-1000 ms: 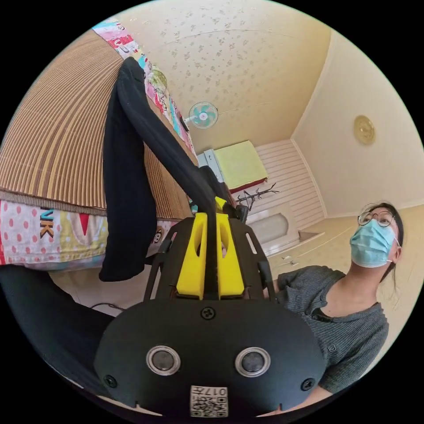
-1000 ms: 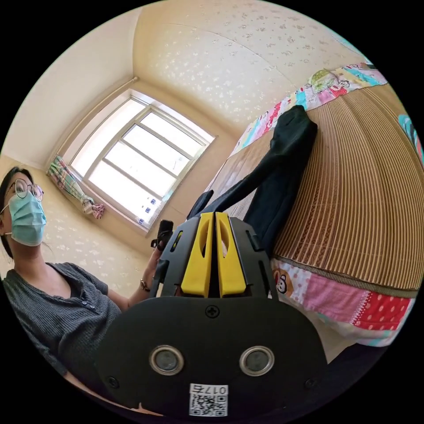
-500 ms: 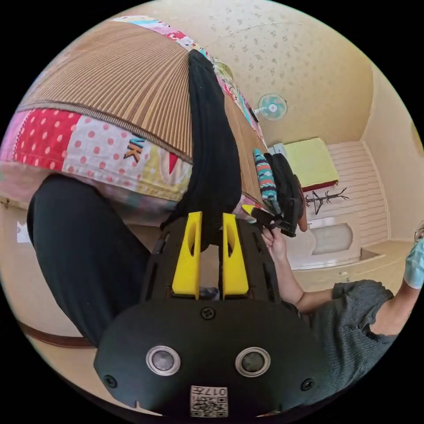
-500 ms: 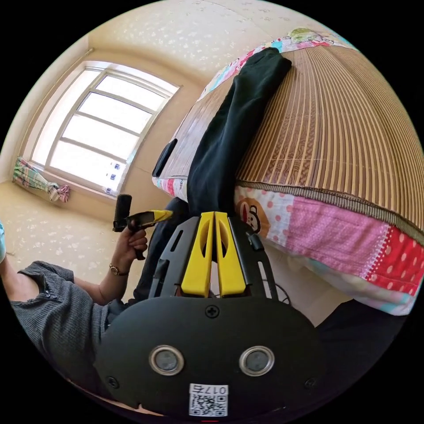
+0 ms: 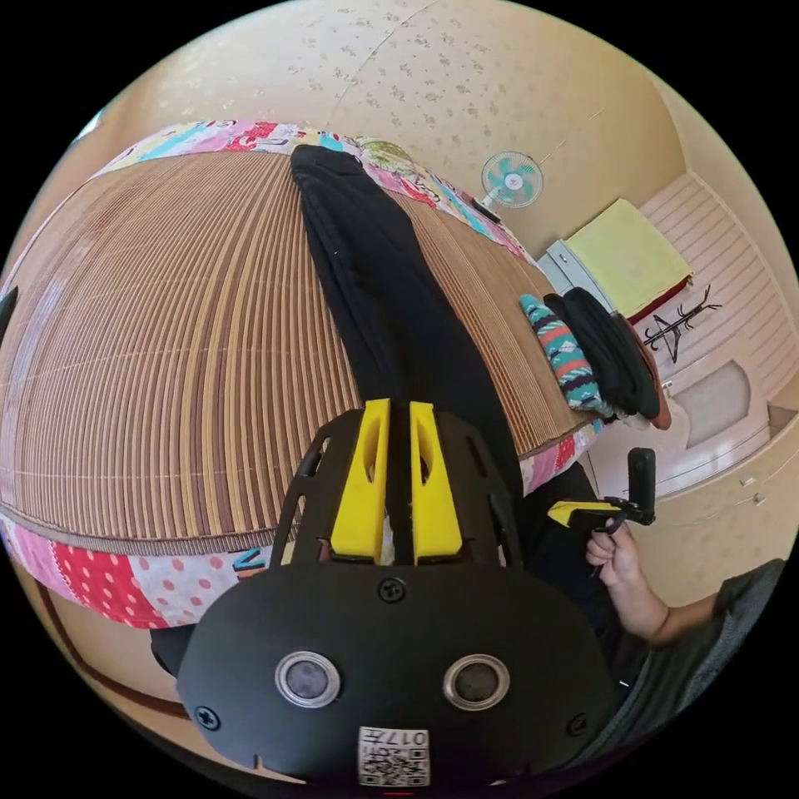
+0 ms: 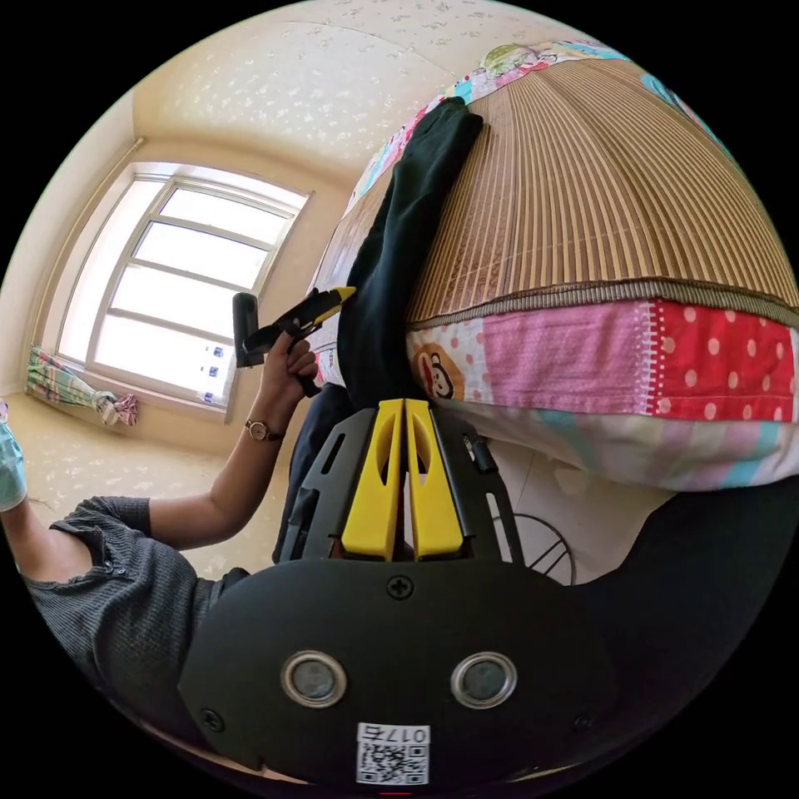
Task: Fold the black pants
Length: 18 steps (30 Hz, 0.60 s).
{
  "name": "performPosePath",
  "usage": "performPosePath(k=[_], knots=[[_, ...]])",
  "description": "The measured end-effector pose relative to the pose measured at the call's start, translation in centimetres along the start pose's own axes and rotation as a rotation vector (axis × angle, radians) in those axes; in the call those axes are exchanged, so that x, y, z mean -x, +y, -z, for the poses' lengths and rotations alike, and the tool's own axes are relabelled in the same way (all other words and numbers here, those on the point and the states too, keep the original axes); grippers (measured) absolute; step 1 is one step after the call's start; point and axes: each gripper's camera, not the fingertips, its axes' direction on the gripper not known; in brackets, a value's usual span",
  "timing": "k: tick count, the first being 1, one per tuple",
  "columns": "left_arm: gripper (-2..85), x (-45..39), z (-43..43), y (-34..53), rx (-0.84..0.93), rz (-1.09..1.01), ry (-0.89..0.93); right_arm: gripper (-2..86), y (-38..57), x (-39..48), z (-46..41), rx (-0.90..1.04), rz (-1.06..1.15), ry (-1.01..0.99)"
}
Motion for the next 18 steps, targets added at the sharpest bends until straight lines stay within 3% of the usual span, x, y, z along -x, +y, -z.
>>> performPosePath(k=[5, 10, 12, 18], knots=[[3.6, 7.0, -0.3, 4.7, -0.038, 0.293, 0.208, 1.8, -3.3, -0.3, 0.3, 0.01, 0.011, -0.032], [8.3, 7.7, 1.4, 4.5, -0.104, 0.271, 0.188, 7.7, -13.0, -0.2, 0.1, 0.0, 0.054, -0.232], [14.4, 9.1, 0.2, 2.6, -0.052, 0.281, 0.222, 10.4, -17.2, -0.7, -1.3, 0.032, 0.036, -0.261], [16.6, 12.5, -4.3, -1.9, 0.041, 0.294, 0.33, 13.5, -28.6, -0.8, -8.0, 0.09, -0.031, -0.243]])
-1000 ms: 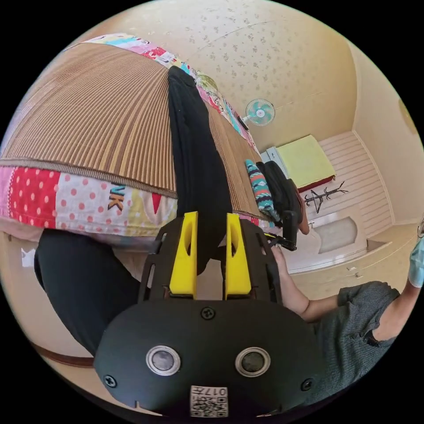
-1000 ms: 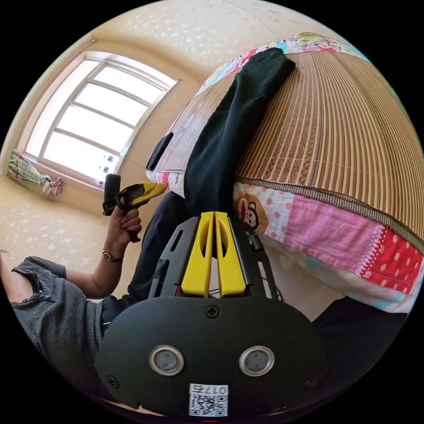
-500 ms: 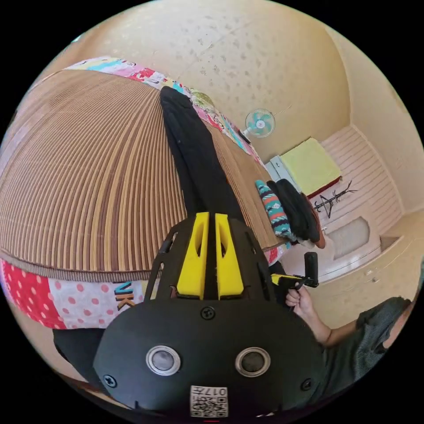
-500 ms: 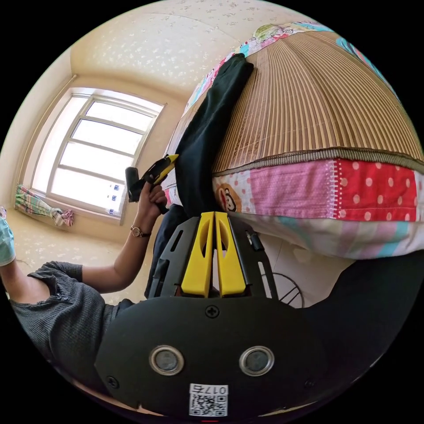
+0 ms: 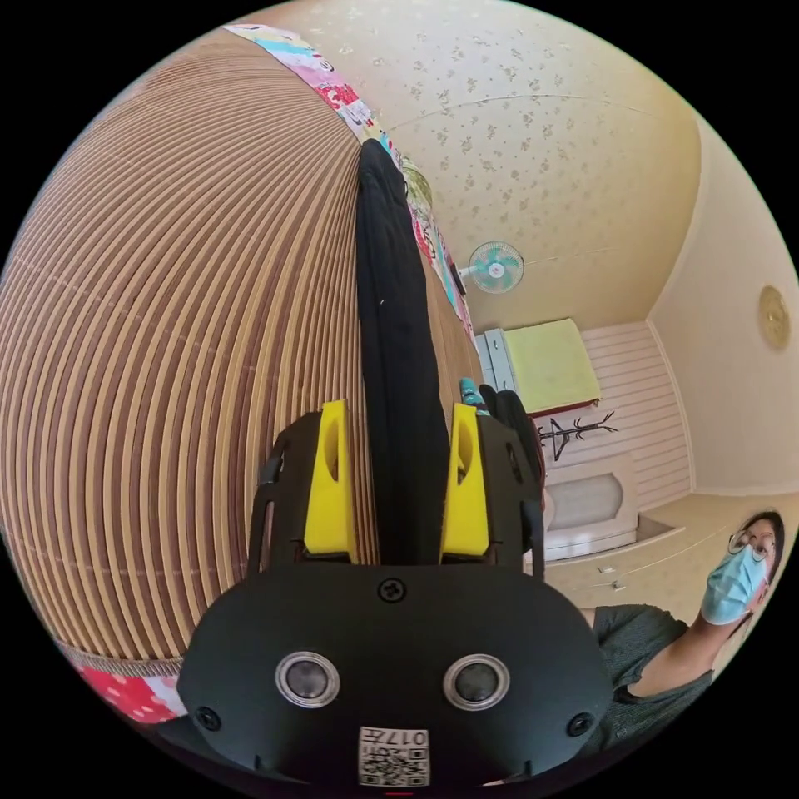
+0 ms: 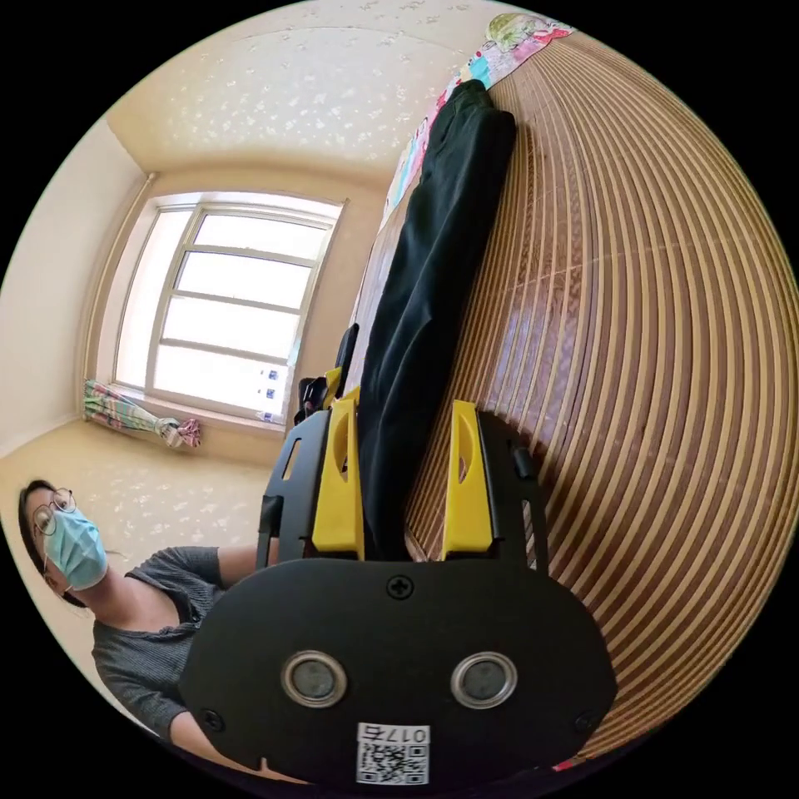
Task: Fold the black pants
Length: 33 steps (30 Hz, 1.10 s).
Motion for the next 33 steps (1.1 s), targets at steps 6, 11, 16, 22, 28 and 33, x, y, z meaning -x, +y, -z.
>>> performPosePath(k=[6, 11, 16, 22, 28, 33], knots=[[8.4, 2.7, -3.7, -0.7, 0.162, 0.081, 0.016, 6.9, -3.7, 1.4, -3.2, 0.009, -0.001, -0.142], [4.8, -1.1, -0.7, 4.4, 0.08, -0.088, 0.279, 2.3, 0.0, 10.0, 1.2, -0.081, 0.249, -0.244], [5.5, -13.7, 4.5, 12.5, -0.072, -0.449, 0.31, 1.0, 4.5, 27.1, 6.9, -0.112, 0.603, -0.26], [4.9, -32.2, 11.5, 24.5, -0.319, -0.878, 0.222, 0.7, 13.8, 49.9, 14.1, -0.199, 1.024, -0.133], [4.7, -43.7, 15.3, 35.7, -0.524, -1.173, 0.284, 0.8, 21.6, 63.0, 18.8, -0.332, 1.199, -0.209], [4.8, -45.9, 14.6, 37.8, -0.542, -1.144, 0.273, 0.8, 20.8, 64.4, 19.3, -0.39, 1.12, -0.228]])
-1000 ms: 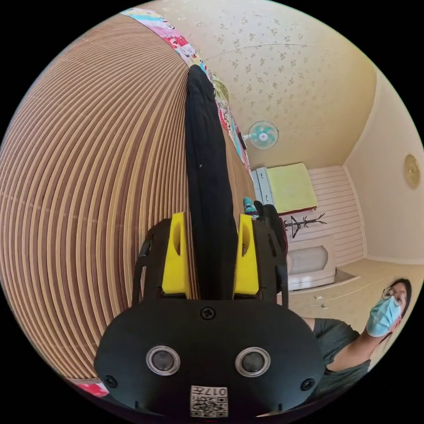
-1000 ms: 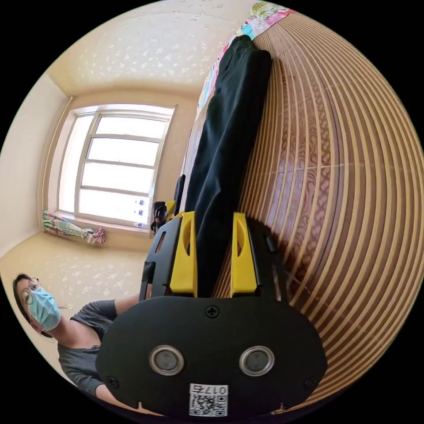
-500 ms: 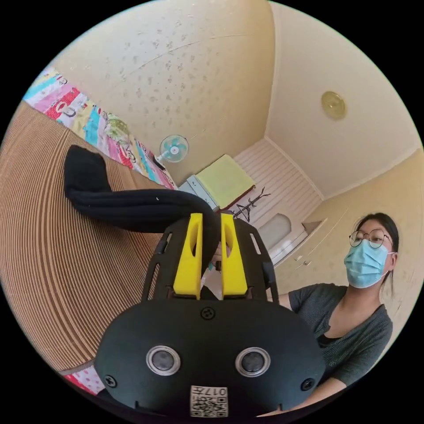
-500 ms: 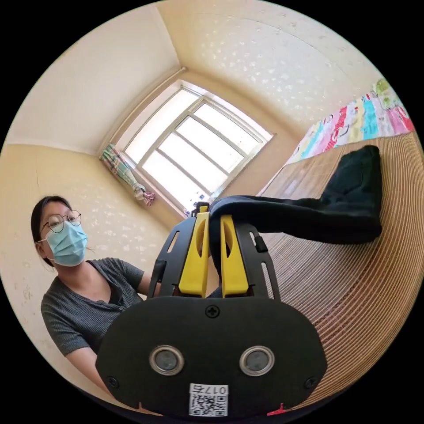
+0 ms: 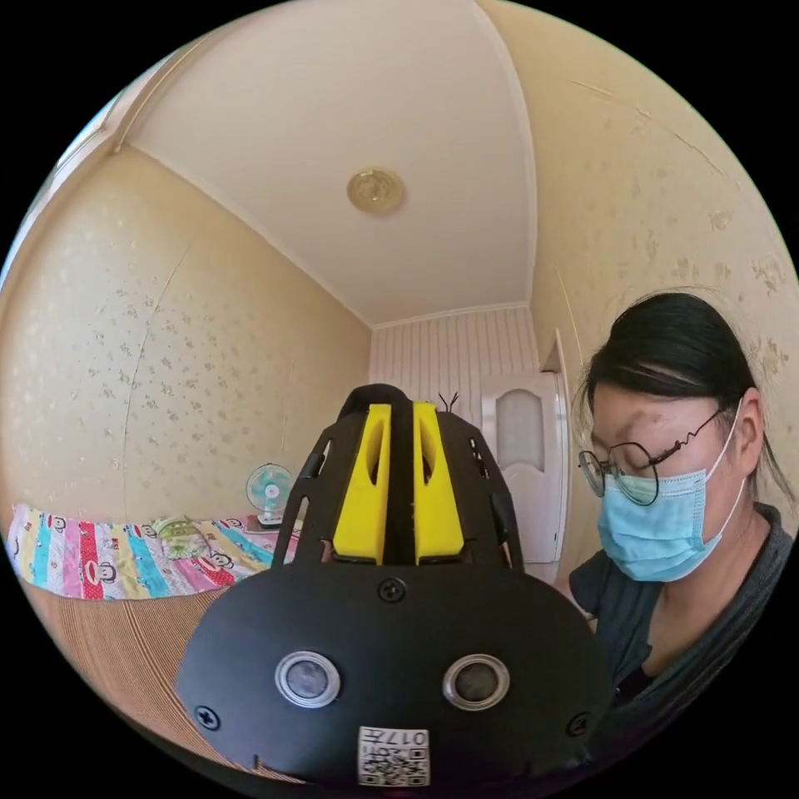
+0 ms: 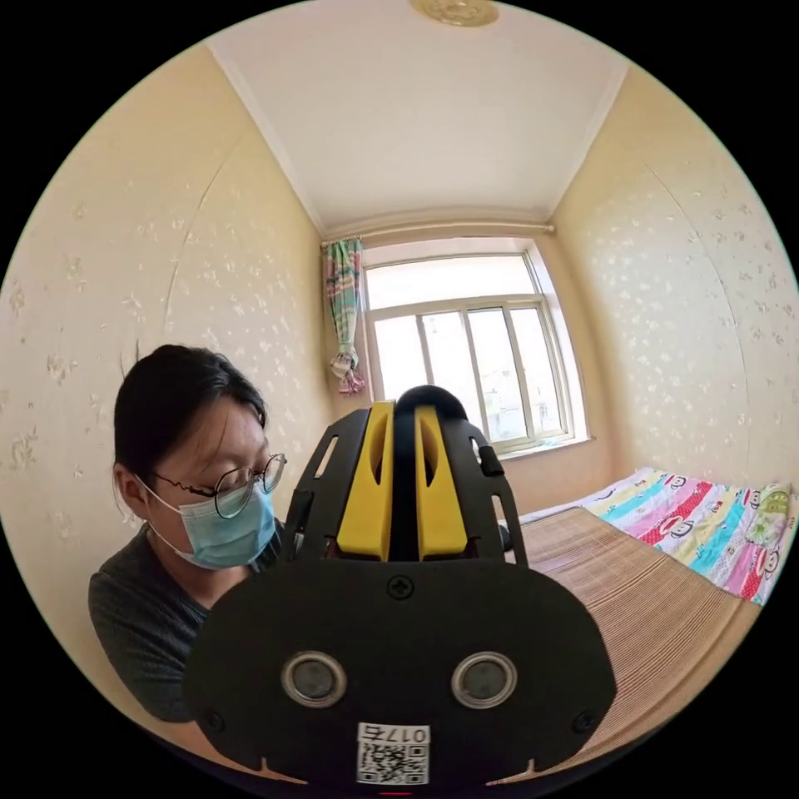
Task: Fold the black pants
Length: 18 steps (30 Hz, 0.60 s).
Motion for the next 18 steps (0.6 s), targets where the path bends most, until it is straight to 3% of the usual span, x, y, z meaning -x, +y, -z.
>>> performPosePath(k=[4, 11, 16, 18], knots=[[4.7, 6.2, -2.9, 2.8, 0.049, 0.131, -0.062, 0.8, 0.9, -8.2, -1.2, 0.027, -0.137, 0.094], [4.6, 27.3, -12.2, 6.8, 0.26, 0.378, -0.26, 0.9, 1.7, -29.8, -4.4, 0.197, -0.304, 0.29], [4.4, 33.0, -13.8, 13.7, 0.46, 0.379, -0.313, 1.0, 13.6, -37.0, -4.7, 0.302, -0.362, 0.287], [4.5, 33.2, -12.0, 21.3, 0.542, 0.386, -0.272, 1.1, 20.4, -36.7, -4.6, 0.361, -0.389, 0.284]])
